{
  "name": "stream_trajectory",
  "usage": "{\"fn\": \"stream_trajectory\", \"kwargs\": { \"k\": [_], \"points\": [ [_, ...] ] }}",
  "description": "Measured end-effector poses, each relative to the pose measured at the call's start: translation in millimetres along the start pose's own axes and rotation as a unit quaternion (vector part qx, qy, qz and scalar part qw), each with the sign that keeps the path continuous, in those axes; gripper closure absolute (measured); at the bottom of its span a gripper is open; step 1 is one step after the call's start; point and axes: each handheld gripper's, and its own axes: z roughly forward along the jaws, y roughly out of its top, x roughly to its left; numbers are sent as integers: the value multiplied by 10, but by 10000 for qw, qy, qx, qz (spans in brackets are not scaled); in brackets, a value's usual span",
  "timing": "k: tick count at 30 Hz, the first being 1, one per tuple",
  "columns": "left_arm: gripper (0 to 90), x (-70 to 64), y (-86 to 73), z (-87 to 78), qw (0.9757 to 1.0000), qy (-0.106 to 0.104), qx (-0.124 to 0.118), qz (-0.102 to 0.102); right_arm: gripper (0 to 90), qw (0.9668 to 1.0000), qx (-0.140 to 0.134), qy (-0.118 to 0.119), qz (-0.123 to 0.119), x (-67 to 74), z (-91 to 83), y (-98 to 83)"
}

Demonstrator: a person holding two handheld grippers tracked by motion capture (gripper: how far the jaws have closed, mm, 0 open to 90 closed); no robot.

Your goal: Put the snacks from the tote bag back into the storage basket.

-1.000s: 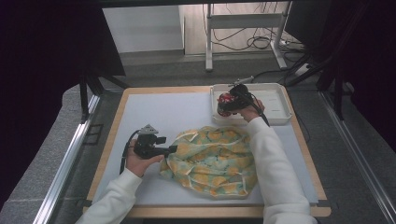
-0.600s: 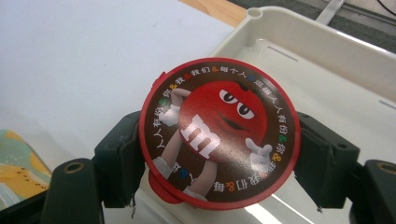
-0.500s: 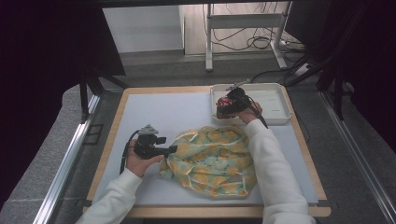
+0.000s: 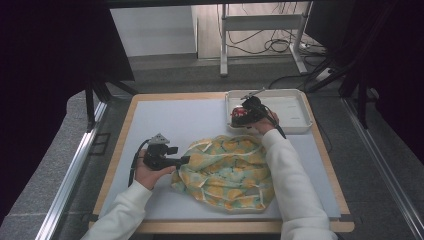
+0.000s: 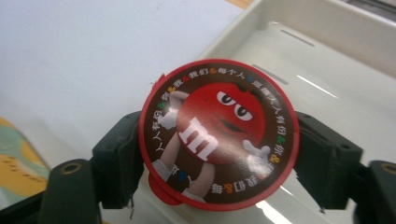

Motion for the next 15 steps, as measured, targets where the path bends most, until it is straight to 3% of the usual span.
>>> {"fn": "stream_trajectory", "kwargs": {
  "k": [5, 15],
  "points": [
    [315, 2, 0, -4, 10000, 9, -7, 1, 134, 9997, -174, -92, 126, 13, -63, 9],
    [316, 2, 1, -3, 10000, 17, -5, 4, 134, 9986, -500, -21, 141, 54, -229, 24]
  ]
}}
